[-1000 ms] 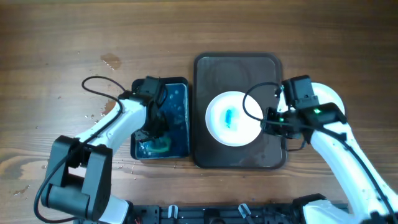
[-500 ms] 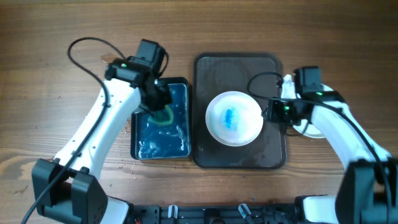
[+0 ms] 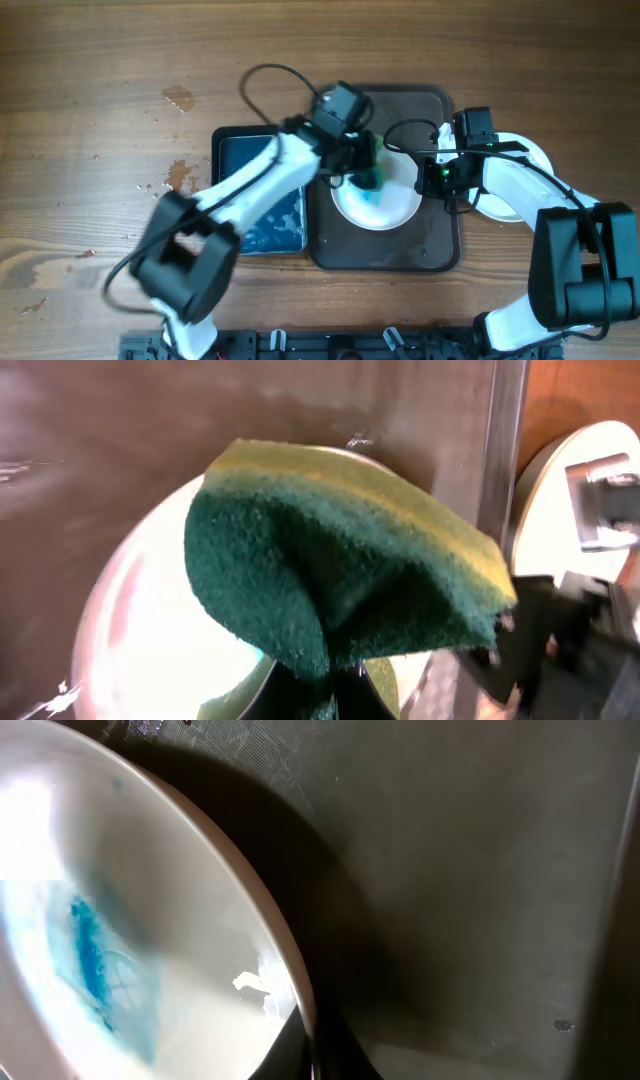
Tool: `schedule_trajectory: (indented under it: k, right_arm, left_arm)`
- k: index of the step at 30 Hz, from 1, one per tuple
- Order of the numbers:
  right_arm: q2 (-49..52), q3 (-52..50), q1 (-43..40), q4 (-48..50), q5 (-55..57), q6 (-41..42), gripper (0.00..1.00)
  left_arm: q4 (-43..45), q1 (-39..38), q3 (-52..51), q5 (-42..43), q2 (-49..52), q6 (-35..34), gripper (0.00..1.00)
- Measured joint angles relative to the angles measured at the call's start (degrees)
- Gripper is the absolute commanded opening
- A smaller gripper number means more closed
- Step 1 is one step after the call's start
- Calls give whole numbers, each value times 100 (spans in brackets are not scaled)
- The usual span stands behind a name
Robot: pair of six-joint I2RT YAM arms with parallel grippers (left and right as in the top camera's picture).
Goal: Clean dirty plates on tray and stack at the side
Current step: 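Scrub the last plate with the sponge in the left gripper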
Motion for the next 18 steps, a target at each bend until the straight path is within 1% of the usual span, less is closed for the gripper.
schedule_trajectory:
  k: [2,5,8,9,14,16,18]
  right_arm:
    - [0,0,0,-2,0,0,4]
    - [0,0,0,-2,0,0,4]
    - [11,0,28,-33,-66,2,4]
    - [20,0,46,-39,-111,0,5]
    - [22,0,55,-42,-125,0,4]
    - [22,0,55,-42,-127,0,4]
    - [22,0,55,-44,-129,2,4]
  left_arm:
    - [457,-264,2,129,553,-63,4]
    - [457,-476,44,-4,881,-105,4]
    - [-114,-463,186,-555,883,-144,4]
    - [-426,-450,245,-793,881,-149,4]
    - [-1714,-111,577,-1646,885,-96,4]
    - [-1875,-107,715,-1729,922,-81,4]
    - [-1700,-94,776,-1593,955,-79,4]
